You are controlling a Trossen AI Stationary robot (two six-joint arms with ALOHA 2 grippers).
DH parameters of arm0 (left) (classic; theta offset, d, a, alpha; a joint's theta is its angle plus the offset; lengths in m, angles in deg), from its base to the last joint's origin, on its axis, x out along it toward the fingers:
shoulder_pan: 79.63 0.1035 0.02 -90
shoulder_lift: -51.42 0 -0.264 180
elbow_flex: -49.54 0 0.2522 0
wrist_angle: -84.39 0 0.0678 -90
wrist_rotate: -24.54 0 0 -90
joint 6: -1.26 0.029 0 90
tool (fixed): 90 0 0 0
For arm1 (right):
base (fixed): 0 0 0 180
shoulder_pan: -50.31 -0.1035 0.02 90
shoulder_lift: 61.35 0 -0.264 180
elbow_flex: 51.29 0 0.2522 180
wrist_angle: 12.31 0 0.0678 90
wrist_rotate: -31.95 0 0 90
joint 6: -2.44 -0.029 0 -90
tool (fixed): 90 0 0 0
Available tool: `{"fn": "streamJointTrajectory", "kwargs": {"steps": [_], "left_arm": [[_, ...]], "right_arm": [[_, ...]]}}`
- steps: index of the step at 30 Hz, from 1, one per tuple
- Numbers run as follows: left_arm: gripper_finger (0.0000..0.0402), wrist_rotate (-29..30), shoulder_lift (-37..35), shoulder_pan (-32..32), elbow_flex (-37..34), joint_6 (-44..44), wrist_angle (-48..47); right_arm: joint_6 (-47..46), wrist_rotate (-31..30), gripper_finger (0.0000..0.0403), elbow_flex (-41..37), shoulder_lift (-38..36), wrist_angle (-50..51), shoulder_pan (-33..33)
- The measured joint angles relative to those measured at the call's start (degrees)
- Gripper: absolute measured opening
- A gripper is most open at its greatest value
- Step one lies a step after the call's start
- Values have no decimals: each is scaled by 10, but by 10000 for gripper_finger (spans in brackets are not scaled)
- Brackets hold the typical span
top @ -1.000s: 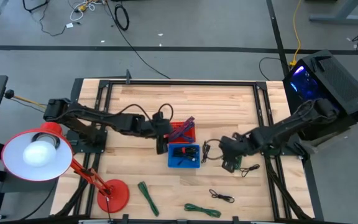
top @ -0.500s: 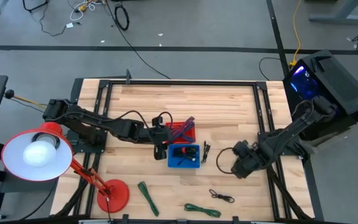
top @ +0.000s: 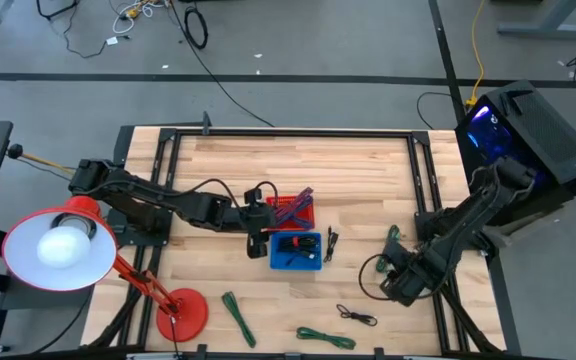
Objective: Pick & Place USB Port
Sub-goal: Put the black charger cable into the blue bin
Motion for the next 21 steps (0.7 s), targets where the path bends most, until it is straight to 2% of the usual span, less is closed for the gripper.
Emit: {"fn": "streamJointTrajectory", "kwargs": {"steps": [7, 17, 19, 21], "left_arm": [[179, 0, 0, 0, 0, 0, 0], [179, 0, 0, 0, 0, -1, 0], [179, 0, 0, 0, 0, -1, 1], [179, 0, 0, 0, 0, -1, 1]], "right_arm": [[41, 24, 174, 0, 74, -14, -1], [75, 25, 173, 0, 148, -38, -1], [77, 24, 162, 2, 167, -41, -1], [88, 26, 135, 3, 183, -44, -1]]}}
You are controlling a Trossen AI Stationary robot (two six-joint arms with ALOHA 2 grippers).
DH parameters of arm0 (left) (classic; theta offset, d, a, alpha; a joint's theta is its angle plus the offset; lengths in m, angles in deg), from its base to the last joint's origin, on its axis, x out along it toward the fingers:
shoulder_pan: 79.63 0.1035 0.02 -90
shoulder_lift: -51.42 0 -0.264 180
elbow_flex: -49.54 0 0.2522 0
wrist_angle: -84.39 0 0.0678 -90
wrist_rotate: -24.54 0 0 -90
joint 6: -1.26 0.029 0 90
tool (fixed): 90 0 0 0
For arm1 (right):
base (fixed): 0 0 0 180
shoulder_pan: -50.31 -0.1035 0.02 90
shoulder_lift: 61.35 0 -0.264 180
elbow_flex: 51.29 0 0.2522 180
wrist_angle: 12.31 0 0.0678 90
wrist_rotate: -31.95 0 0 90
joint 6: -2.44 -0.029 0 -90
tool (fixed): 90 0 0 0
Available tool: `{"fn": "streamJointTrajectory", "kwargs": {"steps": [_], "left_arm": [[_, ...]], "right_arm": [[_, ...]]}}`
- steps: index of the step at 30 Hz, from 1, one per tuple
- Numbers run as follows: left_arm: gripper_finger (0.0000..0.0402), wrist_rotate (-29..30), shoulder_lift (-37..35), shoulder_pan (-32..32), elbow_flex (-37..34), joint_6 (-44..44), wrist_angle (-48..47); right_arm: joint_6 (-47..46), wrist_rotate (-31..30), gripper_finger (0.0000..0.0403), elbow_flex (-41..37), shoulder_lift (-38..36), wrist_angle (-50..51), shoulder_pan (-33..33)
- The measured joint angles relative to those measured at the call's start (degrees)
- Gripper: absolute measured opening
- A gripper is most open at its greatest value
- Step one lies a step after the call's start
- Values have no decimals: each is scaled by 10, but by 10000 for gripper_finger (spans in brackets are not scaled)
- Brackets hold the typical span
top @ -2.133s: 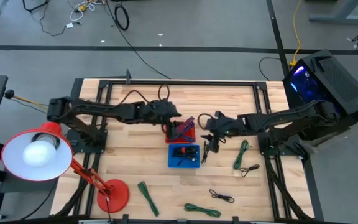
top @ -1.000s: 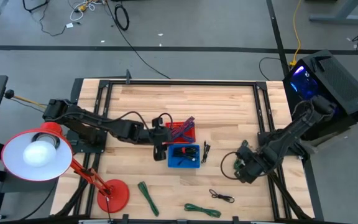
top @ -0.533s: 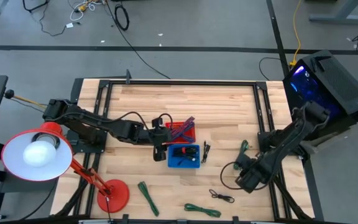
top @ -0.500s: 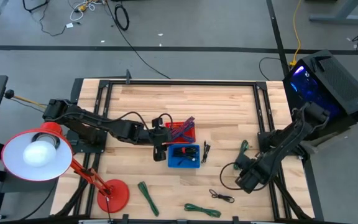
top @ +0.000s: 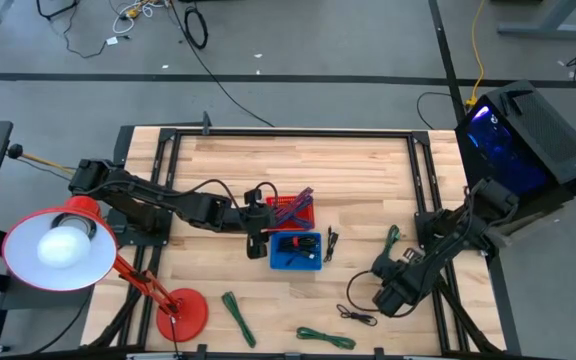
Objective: Pick & Place USB Port
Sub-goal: Put the black charger cable into the blue bin
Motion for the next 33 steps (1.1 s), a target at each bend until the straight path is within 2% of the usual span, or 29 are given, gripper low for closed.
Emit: {"fn": "streamJointTrajectory", "kwargs": {"steps": [4, 5, 11, 18, 23, 27, 33], "left_arm": [[179, 0, 0, 0, 0, 0, 0], [179, 0, 0, 0, 0, 0, 0], [179, 0, 0, 0, 0, -2, 1], [179, 0, 0, 0, 0, -3, 2], [179, 0, 0, 0, 0, -2, 1], [179, 0, 0, 0, 0, -1, 1], [179, 0, 0, 1, 0, -1, 3]], "right_arm": [[26, 5, 30, 1, 12, -15, 0], [28, 5, 16, 1, 11, -15, 0], [38, 33, 3, -4, -20, -2, 2], [26, 53, 1, -5, -112, 73, 4], [26, -1, 0, 9, -176, 70, 9], [42, -99, 0, 31, -211, 62, 24], [152, -239, 0, 65, -232, -7, 77]]}}
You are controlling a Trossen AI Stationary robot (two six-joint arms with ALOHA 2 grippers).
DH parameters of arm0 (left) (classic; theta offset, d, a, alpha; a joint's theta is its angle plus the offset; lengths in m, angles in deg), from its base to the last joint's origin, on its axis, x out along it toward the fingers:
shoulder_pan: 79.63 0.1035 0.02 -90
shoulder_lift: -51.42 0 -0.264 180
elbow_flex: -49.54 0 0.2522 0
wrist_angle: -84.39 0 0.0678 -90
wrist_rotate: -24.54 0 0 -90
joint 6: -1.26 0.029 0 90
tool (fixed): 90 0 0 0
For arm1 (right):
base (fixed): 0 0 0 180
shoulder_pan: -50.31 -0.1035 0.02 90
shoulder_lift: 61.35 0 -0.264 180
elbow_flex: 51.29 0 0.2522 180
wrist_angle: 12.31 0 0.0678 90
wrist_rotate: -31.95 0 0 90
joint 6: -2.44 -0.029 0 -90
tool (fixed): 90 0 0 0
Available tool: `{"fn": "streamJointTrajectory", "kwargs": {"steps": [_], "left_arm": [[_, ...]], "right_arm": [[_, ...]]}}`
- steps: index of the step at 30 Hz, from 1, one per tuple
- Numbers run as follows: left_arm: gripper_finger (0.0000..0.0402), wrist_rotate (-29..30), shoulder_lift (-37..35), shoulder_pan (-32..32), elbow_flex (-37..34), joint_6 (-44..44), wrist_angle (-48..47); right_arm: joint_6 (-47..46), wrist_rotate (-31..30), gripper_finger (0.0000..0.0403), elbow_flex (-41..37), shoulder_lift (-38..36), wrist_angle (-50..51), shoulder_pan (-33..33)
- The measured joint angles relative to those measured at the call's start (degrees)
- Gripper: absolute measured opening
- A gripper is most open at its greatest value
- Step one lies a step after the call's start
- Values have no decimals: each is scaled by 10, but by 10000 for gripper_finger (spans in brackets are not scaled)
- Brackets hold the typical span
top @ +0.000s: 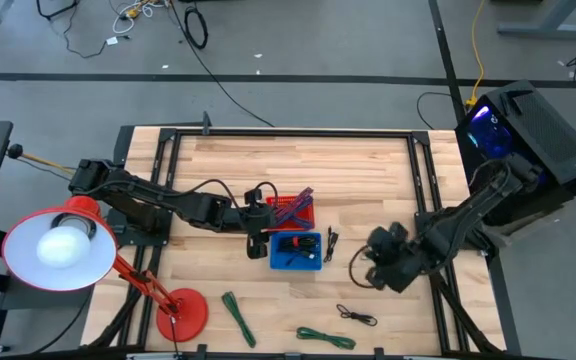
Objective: Pick & Place USB Port
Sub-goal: Put the black charger cable into the blue bin
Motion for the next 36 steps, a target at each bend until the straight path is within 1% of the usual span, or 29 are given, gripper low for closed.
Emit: {"fn": "streamJointTrajectory", "kwargs": {"steps": [3, 5, 8, 10, 12, 17, 22, 24, 26, 36], "left_arm": [[179, 0, 0, 0, 0, 0, 1], [179, 4, 0, 0, 0, 0, 1], [179, 9, 0, 0, 0, 0, 2], [179, 14, 0, 0, 0, 0, 2], [179, 15, 0, 0, 0, 0, 2], [179, 18, 0, 0, 0, 1, 2], [179, 32, 0, 0, 0, 1, 2], [179, 37, 0, 0, 0, 1, 2], [179, 40, 0, 0, 0, 1, 2], [179, 40, 0, 0, 0, 1, 2]], "right_arm": [[100, -43, 0, 1, 2, -104, 37], [172, -61, 0, 1, 10, -185, 60], [271, -67, 0, 1, 28, -306, 94], [320, -64, 0, 1, 43, -369, 114], [355, -48, 0, 2, 61, -416, 132], [376, 7, 0, 2, 129, -516, 161], [399, 90, 0, 2, 210, -660, 170], [400, 106, 0, 2, 231, -682, 172], [400, 109, 0, 2, 242, -684, 175], [409, 108, 0, 2, 248, -649, 191]]}}
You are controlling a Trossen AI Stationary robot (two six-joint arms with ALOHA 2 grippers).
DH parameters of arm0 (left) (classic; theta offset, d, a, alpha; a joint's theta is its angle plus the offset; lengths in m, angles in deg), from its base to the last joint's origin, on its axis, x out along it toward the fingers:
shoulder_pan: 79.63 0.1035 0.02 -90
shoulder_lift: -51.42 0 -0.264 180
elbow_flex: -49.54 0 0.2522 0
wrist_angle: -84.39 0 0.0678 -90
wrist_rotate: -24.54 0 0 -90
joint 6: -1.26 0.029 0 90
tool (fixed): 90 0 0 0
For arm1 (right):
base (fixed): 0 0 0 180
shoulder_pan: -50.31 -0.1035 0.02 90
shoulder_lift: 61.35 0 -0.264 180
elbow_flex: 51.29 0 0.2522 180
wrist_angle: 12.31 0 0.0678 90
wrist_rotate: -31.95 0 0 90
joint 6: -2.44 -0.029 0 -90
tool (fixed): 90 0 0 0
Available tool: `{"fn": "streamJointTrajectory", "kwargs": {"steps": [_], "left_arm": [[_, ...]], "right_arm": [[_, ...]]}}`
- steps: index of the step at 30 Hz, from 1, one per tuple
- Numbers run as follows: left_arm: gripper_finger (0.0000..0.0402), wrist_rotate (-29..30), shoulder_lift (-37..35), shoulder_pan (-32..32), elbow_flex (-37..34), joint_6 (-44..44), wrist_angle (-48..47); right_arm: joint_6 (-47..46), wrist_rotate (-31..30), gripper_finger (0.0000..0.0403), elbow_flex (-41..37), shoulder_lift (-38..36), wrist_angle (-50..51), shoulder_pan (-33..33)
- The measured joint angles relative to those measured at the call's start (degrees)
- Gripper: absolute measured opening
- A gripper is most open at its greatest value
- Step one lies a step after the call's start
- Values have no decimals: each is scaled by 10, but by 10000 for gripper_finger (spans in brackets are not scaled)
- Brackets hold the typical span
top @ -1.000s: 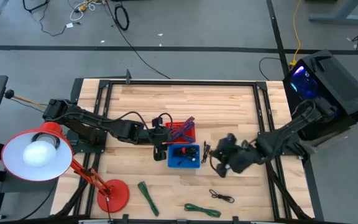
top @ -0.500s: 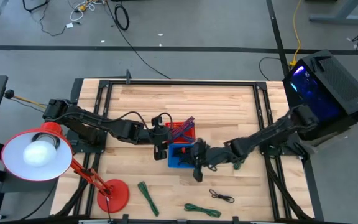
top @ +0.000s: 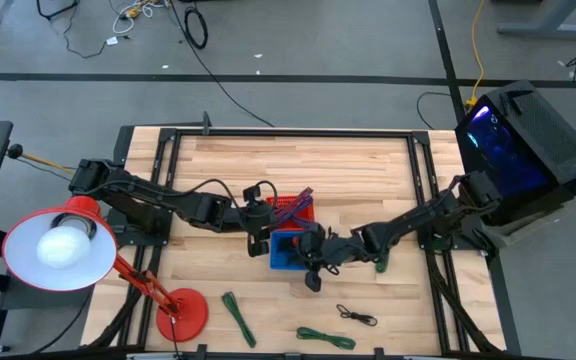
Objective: Pick & Place USB Port
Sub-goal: Put the black charger cable into the blue bin
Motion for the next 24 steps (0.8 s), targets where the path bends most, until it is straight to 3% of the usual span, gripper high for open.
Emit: {"fn": "streamJointTrajectory", "kwargs": {"steps": [16, 24], "left_arm": [[179, 0, 0, 0, 0, 0, -1], [179, 0, 0, 0, 0, 0, 0]], "right_arm": [[10, -29, 0, 0, 0, 46, 8], [11, 0, 8, 0, 0, 47, 8]]}}
